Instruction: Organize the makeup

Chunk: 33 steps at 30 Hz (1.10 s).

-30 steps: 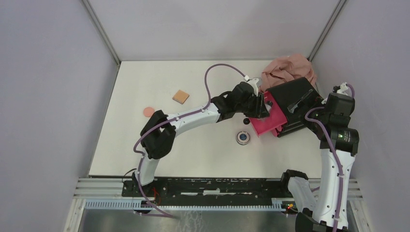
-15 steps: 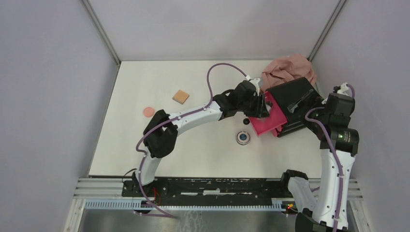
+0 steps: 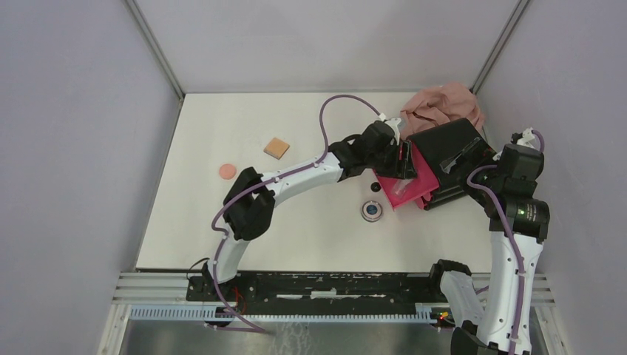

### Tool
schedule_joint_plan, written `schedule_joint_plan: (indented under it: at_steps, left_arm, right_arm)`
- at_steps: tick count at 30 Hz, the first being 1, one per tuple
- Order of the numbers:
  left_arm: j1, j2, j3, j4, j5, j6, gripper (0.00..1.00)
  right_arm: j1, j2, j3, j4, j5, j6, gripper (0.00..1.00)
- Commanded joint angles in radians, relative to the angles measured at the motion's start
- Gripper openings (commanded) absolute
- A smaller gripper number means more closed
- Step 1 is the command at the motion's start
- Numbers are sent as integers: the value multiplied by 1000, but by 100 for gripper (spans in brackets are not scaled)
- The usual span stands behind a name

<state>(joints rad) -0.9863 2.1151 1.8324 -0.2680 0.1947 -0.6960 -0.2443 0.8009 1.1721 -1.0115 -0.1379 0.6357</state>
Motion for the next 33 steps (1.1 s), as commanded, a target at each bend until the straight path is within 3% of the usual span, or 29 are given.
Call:
schedule_joint_plan:
  at_steps: [1,7,12,17,21,25,33]
  left_arm:
    - [-4,-26,63,-16,22,61,65]
    - [-5,-164,29,-71,-68,155,64]
    - [3,-298,-132,-100,-197,180,63]
    - [13,-369,-348,-70,-225,258,63]
    - [13,-468,-558,65,-268,410,67]
    - [14,-567,-743,240,-217,549,72]
    - [13,-541,-917,593,-66,744,72]
  right_arm:
    - [-4,-9,31,13,9,9,97]
    - [-4,-10,23,12,12,8,97]
    - [-4,-8,7,27,8,13,97]
    - [-4,-5,-9,44,-9,20,97]
    - [-3,-4,-8,44,-6,17,97]
    - [-3,-1,-8,46,-6,15,97]
    - [-3,8,-27,66,-27,19,97]
